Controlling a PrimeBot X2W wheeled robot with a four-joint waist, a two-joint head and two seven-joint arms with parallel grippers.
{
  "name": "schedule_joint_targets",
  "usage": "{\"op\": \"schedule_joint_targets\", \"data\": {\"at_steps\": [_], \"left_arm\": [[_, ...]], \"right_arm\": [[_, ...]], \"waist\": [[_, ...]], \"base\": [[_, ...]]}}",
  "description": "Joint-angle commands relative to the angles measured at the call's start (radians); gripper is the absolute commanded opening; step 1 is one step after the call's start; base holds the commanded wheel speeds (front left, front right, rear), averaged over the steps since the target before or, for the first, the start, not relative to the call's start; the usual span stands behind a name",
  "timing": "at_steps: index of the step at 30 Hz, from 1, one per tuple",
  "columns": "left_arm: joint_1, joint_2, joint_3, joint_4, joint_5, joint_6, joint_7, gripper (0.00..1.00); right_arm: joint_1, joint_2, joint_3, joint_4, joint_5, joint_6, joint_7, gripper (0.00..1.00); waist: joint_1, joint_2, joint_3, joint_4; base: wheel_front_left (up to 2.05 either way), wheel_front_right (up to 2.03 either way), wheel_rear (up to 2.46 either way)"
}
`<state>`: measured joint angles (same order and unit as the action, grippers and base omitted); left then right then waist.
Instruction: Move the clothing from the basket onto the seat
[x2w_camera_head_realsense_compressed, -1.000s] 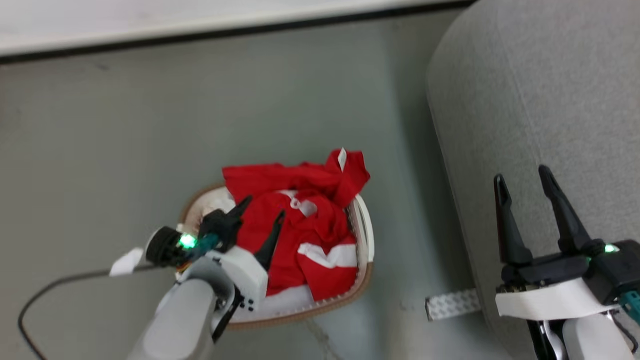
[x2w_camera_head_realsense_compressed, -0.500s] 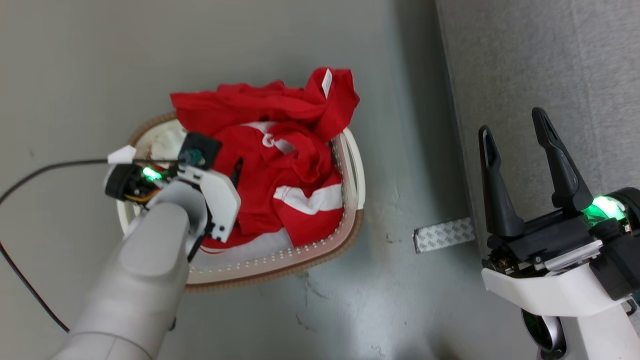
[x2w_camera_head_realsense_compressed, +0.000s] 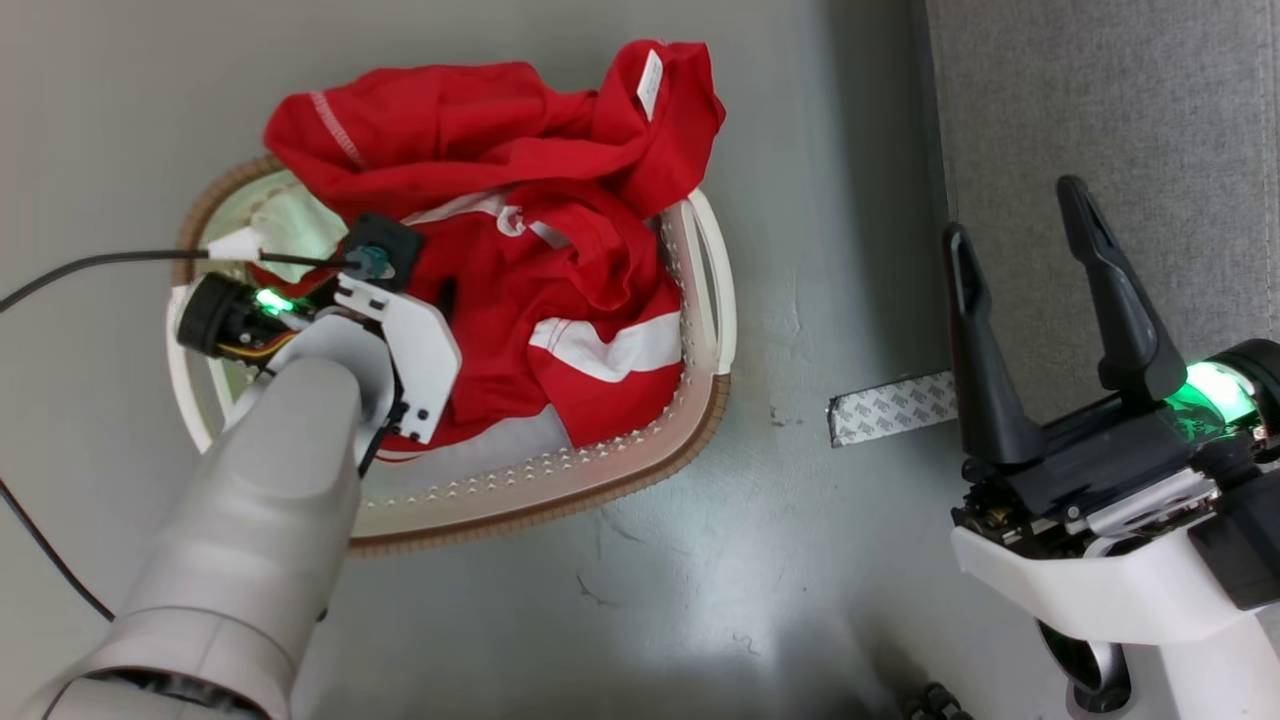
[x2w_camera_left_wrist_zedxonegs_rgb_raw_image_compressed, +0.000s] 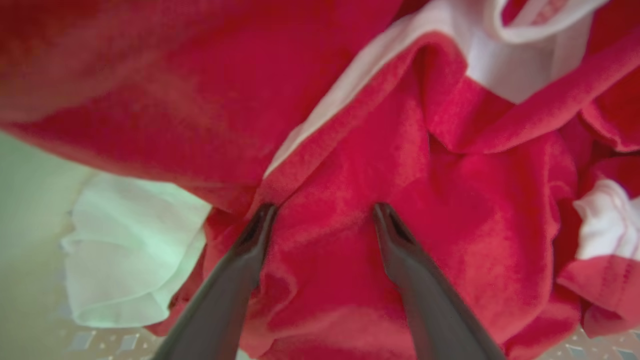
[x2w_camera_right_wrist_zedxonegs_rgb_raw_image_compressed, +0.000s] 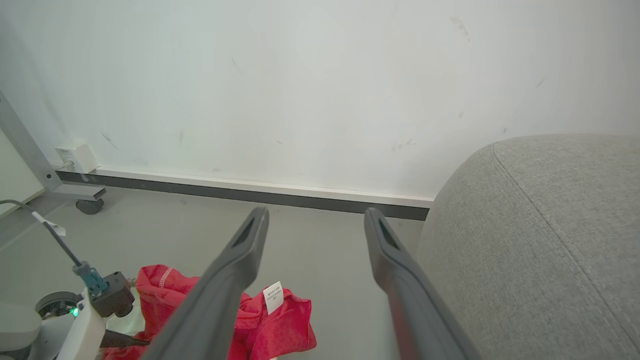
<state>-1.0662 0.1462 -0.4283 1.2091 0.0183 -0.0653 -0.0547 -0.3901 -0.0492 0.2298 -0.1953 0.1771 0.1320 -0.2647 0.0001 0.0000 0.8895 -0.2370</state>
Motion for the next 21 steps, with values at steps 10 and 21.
{"op": "schedule_joint_targets", "data": {"at_steps": [10, 21], "left_arm": [[0.005, -0.047, -0.024, 0.039, -0.011, -0.015, -0.047, 0.00], [0.165, -0.085, 0.005, 0.058, -0.117, -0.047, -0.153, 0.00]], "right_arm": [[0.023, -0.002, -0.029, 0.013, 0.005, -0.002, 0.000, 1.00], [0.067, -0.003, -0.023, 0.112, 0.025, -0.002, 0.000, 1.00]], "waist": [[-0.0001, 0.0000, -0.016, 0.026], [-0.0001, 0.0000, -0.293, 0.082]], "base": [[0.00, 0.00, 0.00], [0.00, 0.00, 0.00]]}}
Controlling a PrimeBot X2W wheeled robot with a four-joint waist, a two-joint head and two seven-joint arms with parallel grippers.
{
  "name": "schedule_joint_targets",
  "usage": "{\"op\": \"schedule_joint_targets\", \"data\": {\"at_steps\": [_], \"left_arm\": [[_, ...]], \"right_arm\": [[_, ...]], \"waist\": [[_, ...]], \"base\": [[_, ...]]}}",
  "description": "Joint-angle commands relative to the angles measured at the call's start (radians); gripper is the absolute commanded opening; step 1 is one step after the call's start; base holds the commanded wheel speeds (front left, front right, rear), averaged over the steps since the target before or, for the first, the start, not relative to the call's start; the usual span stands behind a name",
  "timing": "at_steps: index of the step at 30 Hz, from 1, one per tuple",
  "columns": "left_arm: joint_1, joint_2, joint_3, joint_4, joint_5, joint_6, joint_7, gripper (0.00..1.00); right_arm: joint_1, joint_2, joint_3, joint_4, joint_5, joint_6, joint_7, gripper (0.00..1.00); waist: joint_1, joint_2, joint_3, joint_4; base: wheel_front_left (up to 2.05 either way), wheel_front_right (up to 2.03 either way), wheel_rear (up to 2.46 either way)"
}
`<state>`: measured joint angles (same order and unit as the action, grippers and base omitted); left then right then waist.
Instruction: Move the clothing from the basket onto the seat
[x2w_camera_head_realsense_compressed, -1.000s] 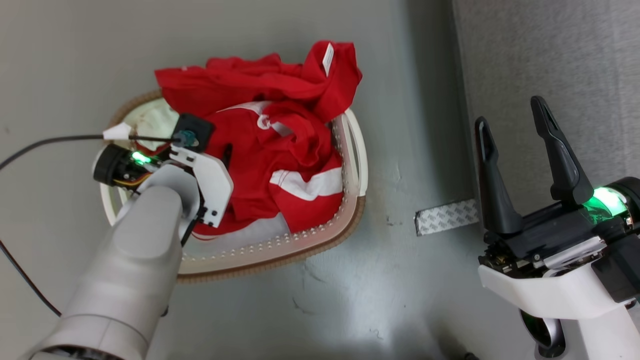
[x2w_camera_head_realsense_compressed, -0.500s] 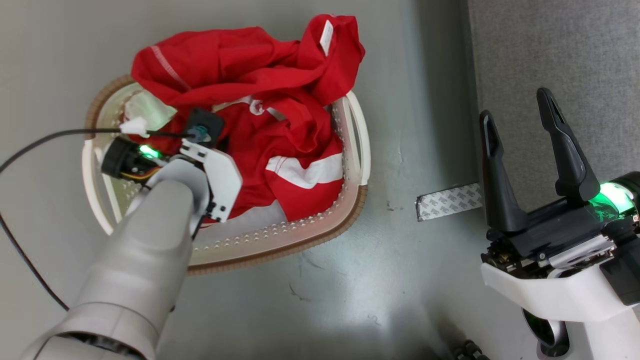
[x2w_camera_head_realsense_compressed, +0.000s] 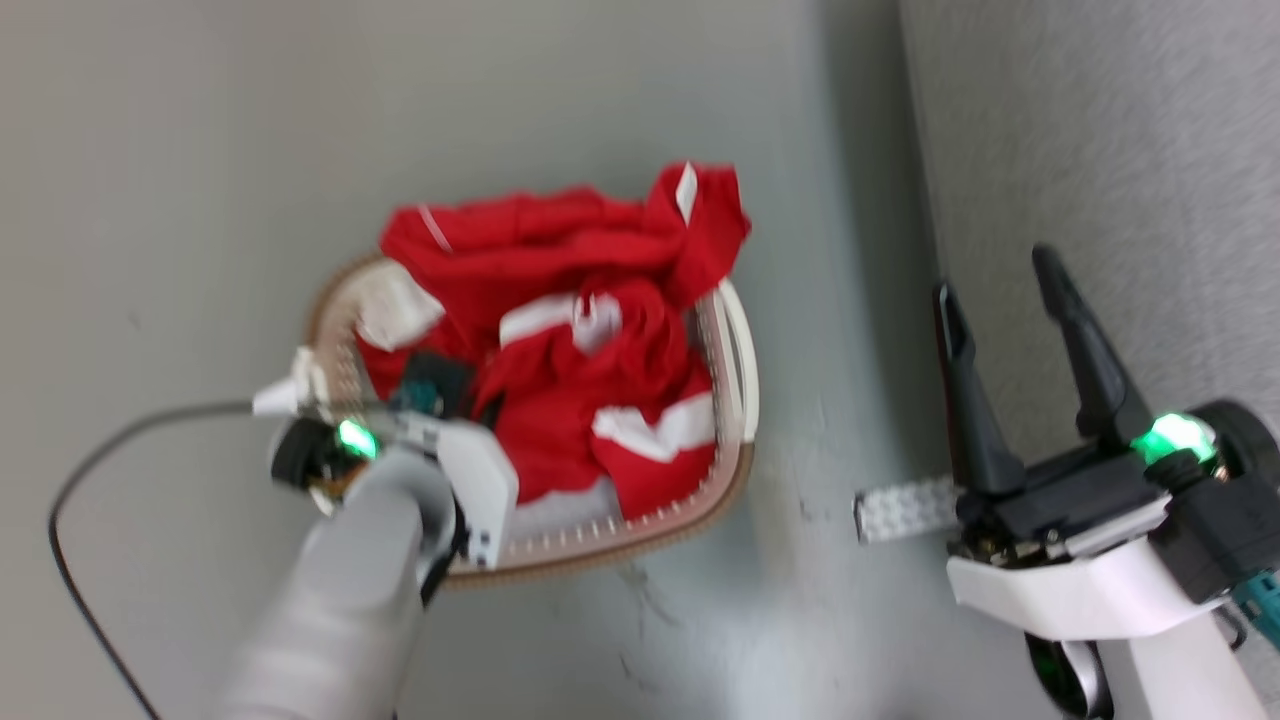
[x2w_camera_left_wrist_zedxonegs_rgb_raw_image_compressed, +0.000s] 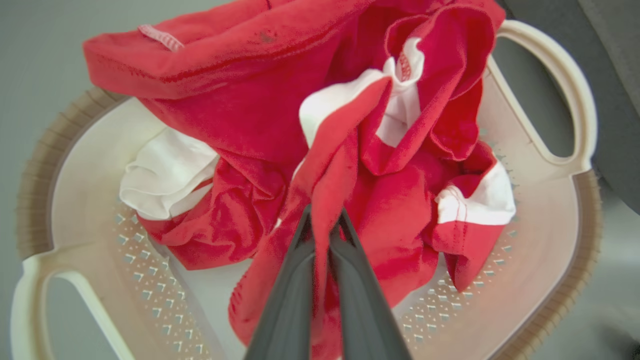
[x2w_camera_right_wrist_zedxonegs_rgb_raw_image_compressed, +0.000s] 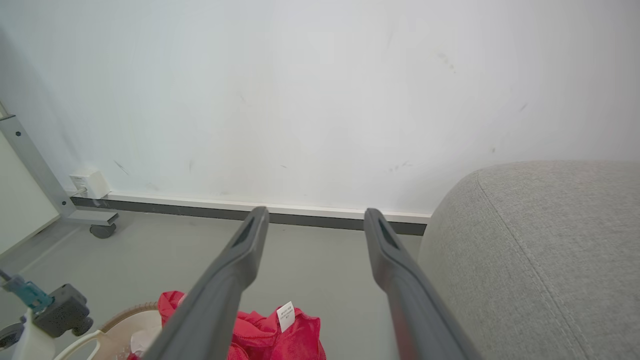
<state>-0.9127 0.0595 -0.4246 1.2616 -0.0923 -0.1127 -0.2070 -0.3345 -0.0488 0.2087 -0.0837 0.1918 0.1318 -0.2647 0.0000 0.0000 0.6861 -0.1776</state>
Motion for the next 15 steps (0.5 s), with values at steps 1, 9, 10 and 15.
{"op": "schedule_joint_targets", "data": {"at_steps": [1, 9, 10, 15], "left_arm": [[0.032, -0.001, 0.003, 0.005, -0.020, -0.002, -0.010, 0.00], [0.197, -0.008, -0.027, -0.066, -0.122, -0.018, -0.042, 0.00], [0.215, -0.008, -0.037, -0.085, -0.140, -0.018, -0.040, 0.00], [0.278, -0.008, -0.093, -0.181, -0.217, -0.019, -0.011, 0.00]], "right_arm": [[0.022, -0.003, -0.003, 0.011, 0.014, -0.002, 0.000, 1.00], [0.150, -0.003, -0.030, 0.082, 0.029, -0.002, 0.000, 1.00], [0.166, -0.003, -0.035, 0.091, 0.028, -0.002, 0.000, 1.00], [0.231, -0.003, -0.049, 0.124, 0.023, -0.002, 0.000, 1.00]], "waist": [[0.0000, 0.0000, -0.123, 0.027], [0.0000, 0.0000, -0.377, 0.067], [0.0000, 0.0000, -0.403, 0.072], [0.0000, 0.0000, -0.507, 0.093]], "base": [[0.00, 0.00, 0.00], [0.00, 0.00, 0.00], [0.00, 0.00, 0.00], [0.00, 0.00, 0.00]]}}
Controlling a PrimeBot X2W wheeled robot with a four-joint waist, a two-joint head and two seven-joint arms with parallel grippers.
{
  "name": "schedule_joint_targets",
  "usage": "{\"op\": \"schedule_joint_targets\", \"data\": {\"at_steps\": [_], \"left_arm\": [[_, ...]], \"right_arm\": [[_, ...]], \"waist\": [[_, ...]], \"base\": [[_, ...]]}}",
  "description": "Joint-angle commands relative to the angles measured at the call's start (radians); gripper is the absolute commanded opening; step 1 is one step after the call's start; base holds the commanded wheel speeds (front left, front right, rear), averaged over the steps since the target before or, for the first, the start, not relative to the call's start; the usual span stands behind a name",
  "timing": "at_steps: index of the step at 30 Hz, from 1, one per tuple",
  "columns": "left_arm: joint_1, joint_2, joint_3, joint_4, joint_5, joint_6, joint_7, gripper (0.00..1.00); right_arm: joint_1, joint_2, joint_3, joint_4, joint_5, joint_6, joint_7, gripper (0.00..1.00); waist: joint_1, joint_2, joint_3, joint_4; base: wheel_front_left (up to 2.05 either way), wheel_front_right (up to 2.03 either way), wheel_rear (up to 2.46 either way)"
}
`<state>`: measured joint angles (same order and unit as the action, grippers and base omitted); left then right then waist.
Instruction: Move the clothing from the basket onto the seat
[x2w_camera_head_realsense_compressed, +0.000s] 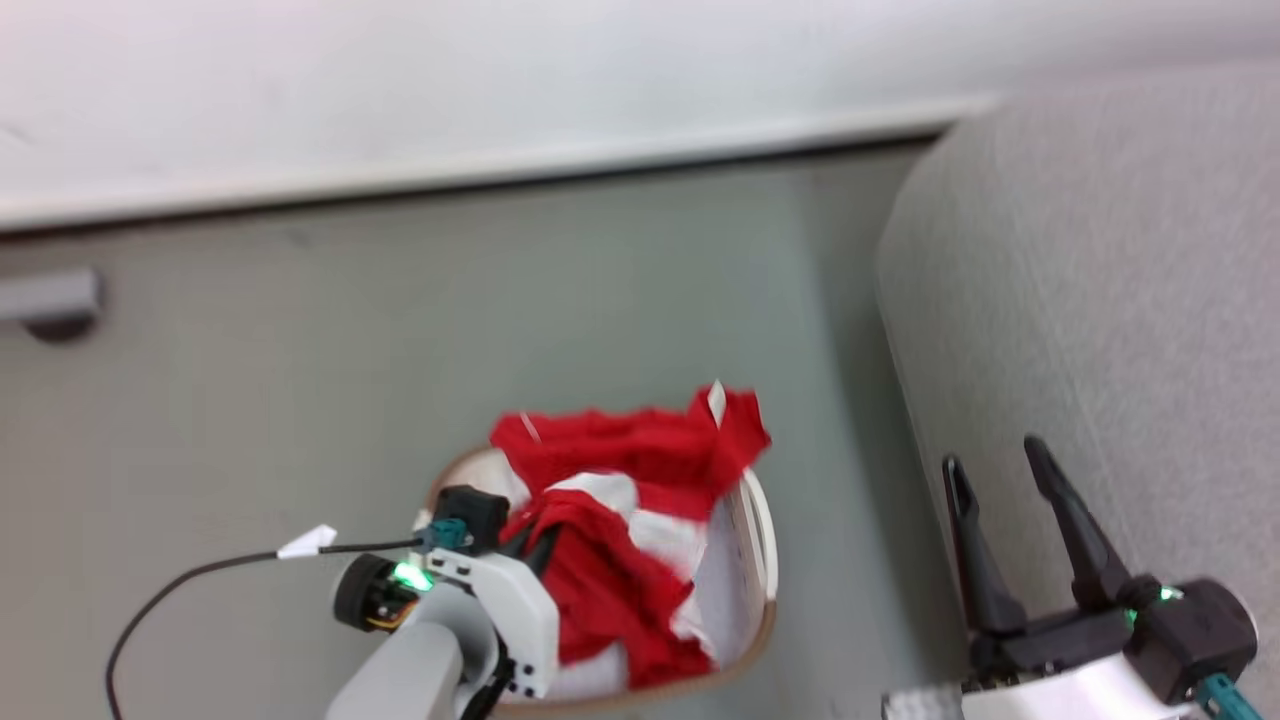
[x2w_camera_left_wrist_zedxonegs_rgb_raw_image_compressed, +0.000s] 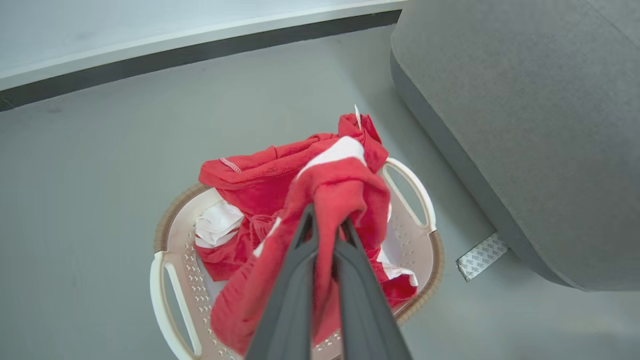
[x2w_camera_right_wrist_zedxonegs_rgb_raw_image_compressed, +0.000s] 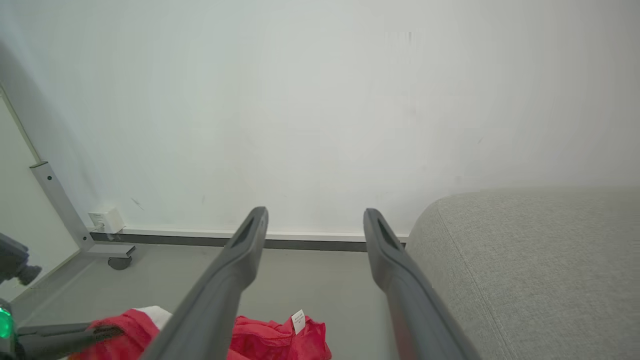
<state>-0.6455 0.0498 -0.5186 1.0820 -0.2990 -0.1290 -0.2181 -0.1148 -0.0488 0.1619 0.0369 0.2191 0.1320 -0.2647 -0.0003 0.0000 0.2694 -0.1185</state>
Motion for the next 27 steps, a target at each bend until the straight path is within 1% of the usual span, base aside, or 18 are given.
{"op": "schedule_joint_targets", "data": {"at_steps": [1, 5, 9, 13, 20, 27], "left_arm": [[0.020, 0.002, -0.007, -0.020, -0.017, -0.002, 0.003, 0.00], [0.047, 0.002, -0.030, -0.093, -0.051, 0.005, 0.021, 0.00], [0.060, 0.002, -0.033, -0.169, -0.067, 0.025, 0.041, 0.00], [0.087, 0.020, -0.031, -0.254, -0.073, 0.038, 0.073, 0.00], [0.132, 0.059, -0.026, -0.464, -0.087, 0.069, 0.146, 0.00], [0.184, 0.106, -0.025, -0.693, -0.092, 0.107, 0.233, 0.00]], "right_arm": [[0.022, -0.003, -0.006, 0.010, -0.005, -0.002, 0.001, 1.00], [0.063, -0.003, -0.012, 0.031, -0.010, -0.002, 0.001, 1.00], [0.081, -0.003, -0.001, 0.047, -0.017, -0.002, 0.000, 1.00], [0.095, -0.003, 0.018, 0.061, -0.026, -0.002, 0.000, 1.00], [0.106, -0.003, 0.037, 0.066, -0.041, -0.002, 0.000, 1.00], [0.086, -0.003, 0.060, 0.058, -0.059, -0.002, 0.000, 1.00]], "waist": [[0.0003, 0.0000, -0.108, 0.039], [0.0003, 0.0000, -0.172, 0.054], [0.0003, 0.0000, -0.218, 0.059], [0.0003, 0.0000, -0.262, 0.054], [0.0003, 0.0000, -0.303, 0.048], [0.0003, 0.0000, -0.320, 0.045]], "base": [[0.00, 0.00, 0.00], [0.00, 0.00, 0.00], [0.00, 0.00, 0.00], [0.00, 0.00, 0.00], [0.00, 0.00, 0.00], [0.00, 0.00, 0.00]]}}
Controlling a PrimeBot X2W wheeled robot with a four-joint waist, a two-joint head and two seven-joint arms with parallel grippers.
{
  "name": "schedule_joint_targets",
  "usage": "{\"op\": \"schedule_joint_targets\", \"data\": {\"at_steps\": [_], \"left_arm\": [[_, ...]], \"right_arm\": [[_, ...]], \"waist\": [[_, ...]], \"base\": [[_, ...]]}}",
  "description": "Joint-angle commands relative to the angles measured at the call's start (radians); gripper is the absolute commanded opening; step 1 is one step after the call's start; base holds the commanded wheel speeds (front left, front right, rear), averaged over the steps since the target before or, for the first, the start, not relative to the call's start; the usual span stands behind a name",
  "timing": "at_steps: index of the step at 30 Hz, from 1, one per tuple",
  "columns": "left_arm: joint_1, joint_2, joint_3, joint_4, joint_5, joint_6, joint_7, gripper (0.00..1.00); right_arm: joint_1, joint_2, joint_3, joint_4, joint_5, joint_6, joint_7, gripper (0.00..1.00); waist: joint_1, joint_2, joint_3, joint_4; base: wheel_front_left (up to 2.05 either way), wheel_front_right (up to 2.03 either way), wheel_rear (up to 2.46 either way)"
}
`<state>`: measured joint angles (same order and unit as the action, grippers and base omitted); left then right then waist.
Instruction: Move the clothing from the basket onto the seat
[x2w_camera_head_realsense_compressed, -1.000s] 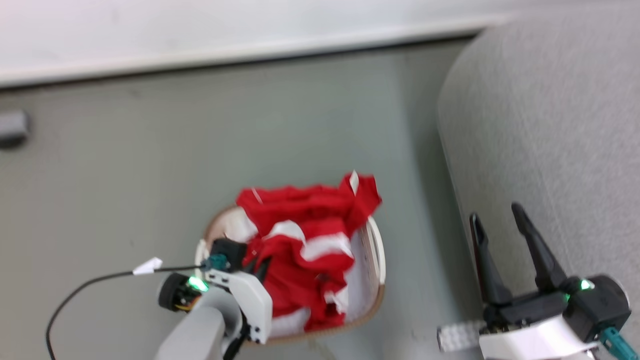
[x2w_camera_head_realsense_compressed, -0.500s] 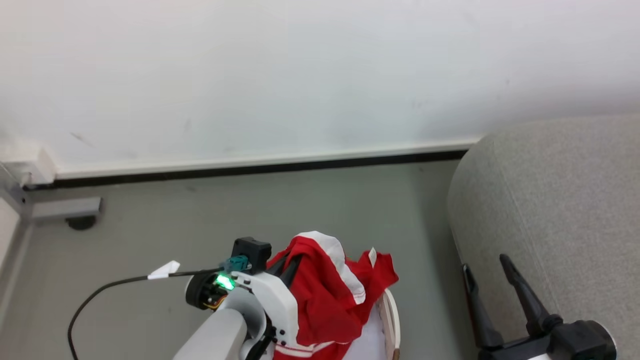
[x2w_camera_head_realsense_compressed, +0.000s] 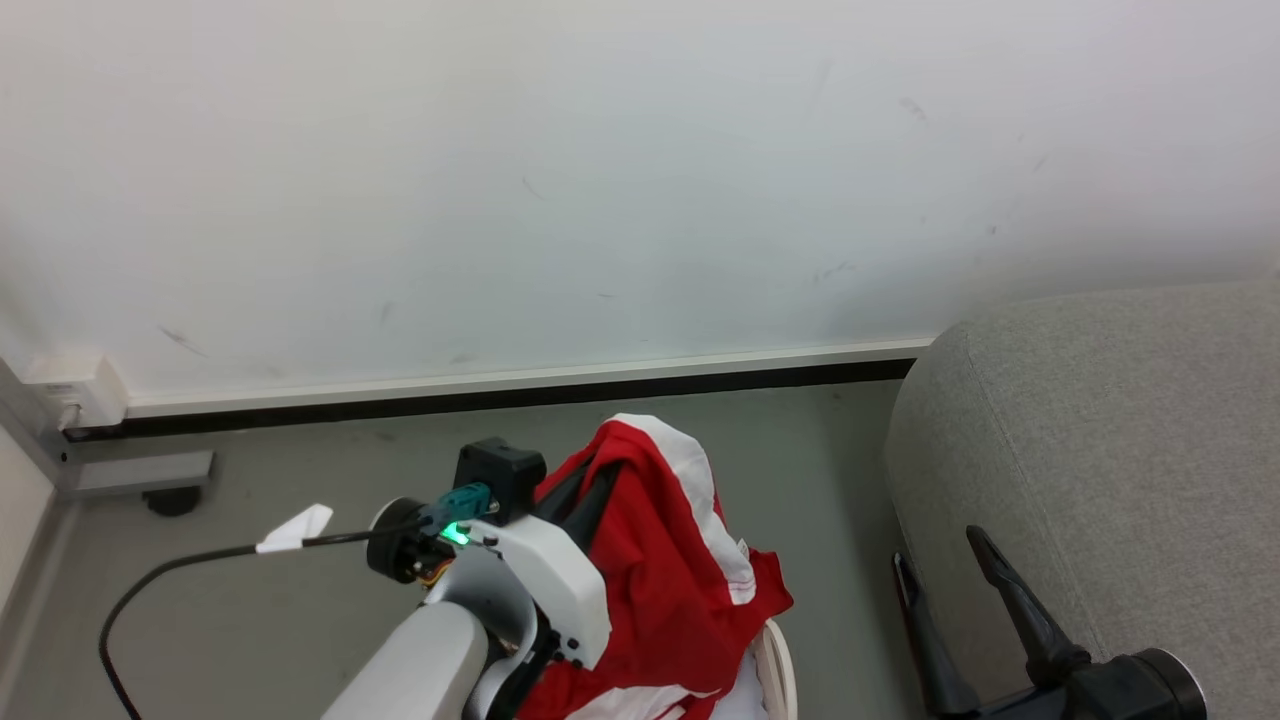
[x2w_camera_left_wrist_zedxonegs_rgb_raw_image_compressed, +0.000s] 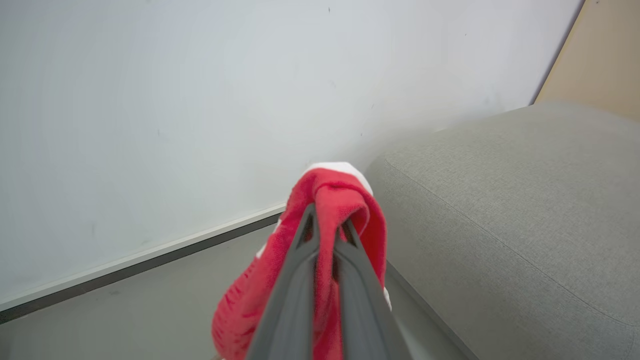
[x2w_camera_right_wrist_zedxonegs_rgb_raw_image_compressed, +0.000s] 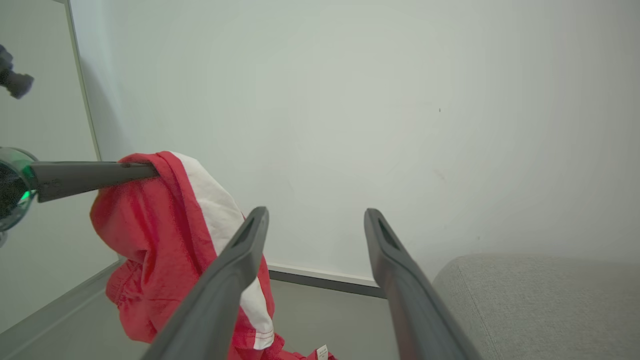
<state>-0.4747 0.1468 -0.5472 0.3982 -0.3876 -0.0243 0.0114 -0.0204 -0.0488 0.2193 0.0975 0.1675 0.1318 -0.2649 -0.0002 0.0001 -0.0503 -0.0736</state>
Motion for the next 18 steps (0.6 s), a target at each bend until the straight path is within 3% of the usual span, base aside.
{"op": "schedule_joint_targets", "data": {"at_steps": [1, 7, 18], "left_arm": [[0.021, 0.014, 0.004, -0.040, -0.008, 0.005, 0.015, 0.00], [0.051, 0.038, -0.002, -0.169, -0.011, 0.022, 0.063, 0.00], [0.090, 0.039, -0.066, -0.319, -0.002, 0.019, 0.132, 0.00]], "right_arm": [[-0.015, -0.003, 0.010, -0.005, -0.011, -0.002, 0.001, 1.00], [-0.057, -0.023, 0.075, -0.004, 0.008, -0.002, 0.001, 1.00], [-0.293, -0.189, 0.410, 0.146, 0.115, -0.002, 0.002, 1.00]], "waist": [[0.0002, -0.0001, 0.000, -0.001], [0.0002, -0.0001, 0.000, -0.002], [0.0002, -0.0001, 0.004, 0.001]], "base": [[0.00, 0.00, 0.00], [0.00, 0.00, 0.00], [0.00, 0.00, 0.00]]}}
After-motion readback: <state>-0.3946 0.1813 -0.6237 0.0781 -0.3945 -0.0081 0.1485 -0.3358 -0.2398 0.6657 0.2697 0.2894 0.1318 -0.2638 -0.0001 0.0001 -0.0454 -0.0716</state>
